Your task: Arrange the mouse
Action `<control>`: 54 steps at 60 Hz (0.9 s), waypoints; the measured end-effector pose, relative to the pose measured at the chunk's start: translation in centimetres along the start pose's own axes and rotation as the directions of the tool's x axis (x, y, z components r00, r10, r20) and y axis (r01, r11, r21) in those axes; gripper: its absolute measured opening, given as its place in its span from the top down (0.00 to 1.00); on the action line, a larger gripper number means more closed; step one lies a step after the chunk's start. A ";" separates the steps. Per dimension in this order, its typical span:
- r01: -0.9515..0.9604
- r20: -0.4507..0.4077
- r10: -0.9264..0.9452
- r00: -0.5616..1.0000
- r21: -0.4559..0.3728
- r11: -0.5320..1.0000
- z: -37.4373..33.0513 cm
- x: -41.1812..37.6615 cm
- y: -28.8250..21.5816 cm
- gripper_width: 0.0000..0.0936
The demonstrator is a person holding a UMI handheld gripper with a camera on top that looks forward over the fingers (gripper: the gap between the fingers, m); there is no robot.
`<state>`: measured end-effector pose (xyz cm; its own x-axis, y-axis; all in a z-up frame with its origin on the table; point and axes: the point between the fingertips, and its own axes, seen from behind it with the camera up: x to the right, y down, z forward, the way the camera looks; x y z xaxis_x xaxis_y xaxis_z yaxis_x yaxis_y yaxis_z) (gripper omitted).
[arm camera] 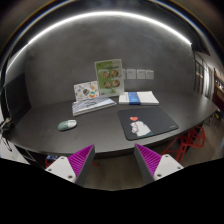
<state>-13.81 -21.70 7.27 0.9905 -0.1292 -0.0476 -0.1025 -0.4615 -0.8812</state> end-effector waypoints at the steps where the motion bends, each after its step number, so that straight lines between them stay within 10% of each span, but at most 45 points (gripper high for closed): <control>1: 0.003 0.003 -0.003 1.000 -0.009 1.000 -0.2 -0.3 -0.2 0.12; 33: 0.154 0.449 -0.106 0.887 -0.072 0.985 11.8 -18.0 3.5 0.12; 54: 0.225 0.435 -0.186 0.881 -0.041 0.973 20.3 -26.4 -0.2 0.11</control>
<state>-38.13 -0.40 -0.88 0.9315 0.3541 -0.0832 0.1196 -0.5144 -0.8492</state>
